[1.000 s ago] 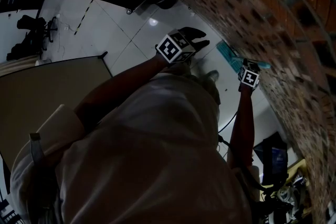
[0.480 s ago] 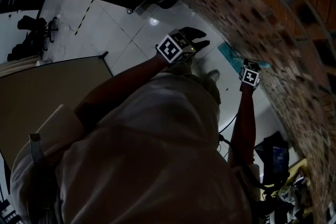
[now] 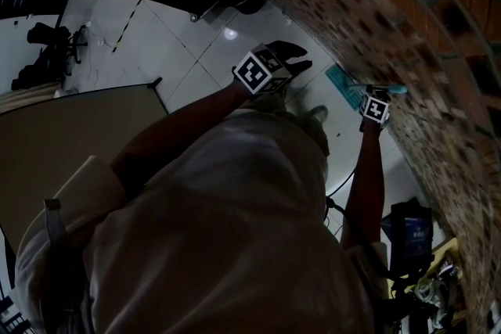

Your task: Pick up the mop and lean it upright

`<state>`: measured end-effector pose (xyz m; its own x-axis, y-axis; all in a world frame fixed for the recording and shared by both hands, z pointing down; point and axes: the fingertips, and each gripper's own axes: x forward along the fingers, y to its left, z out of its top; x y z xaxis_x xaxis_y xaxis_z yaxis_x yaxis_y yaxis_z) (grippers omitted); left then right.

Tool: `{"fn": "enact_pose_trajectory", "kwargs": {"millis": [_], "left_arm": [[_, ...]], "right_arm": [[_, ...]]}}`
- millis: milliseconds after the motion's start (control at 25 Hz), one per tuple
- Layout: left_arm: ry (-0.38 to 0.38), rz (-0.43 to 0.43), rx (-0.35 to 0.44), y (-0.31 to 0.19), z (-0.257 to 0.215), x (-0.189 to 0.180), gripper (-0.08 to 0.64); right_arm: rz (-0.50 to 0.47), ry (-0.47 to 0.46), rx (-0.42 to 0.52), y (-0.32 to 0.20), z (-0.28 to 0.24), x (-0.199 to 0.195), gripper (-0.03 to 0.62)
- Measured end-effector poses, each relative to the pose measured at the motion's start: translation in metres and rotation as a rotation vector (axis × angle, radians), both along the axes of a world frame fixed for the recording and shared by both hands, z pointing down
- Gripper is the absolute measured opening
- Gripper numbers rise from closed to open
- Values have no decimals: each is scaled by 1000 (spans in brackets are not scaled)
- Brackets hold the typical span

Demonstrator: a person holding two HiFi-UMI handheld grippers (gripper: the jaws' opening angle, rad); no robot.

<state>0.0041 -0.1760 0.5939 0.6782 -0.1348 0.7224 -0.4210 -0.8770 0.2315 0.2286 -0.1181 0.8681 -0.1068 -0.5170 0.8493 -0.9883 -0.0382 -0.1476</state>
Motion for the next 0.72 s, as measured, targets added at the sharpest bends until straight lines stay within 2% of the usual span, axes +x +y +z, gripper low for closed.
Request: {"fn": "enact_pose_trajectory", "kwargs": {"millis": [160,240,360,560,720], "left_arm": [[-6,3,4,1,1,-2,132],[-3,6,5,2,2,-1,132],[6,10,-5,8,3,3,132],[14,24,-4,7,0,5,132],[50,48,-7,13,-5,22,132]], "right_arm": [[21,0,-6,-5,-1,-2,116],[46,5,-7,-6,-5,0,171],[90,11,4,-1,-14,7,206],[156,4,33,-2,-33,5,219],[143,16,28,7,-51,9,220]]}}
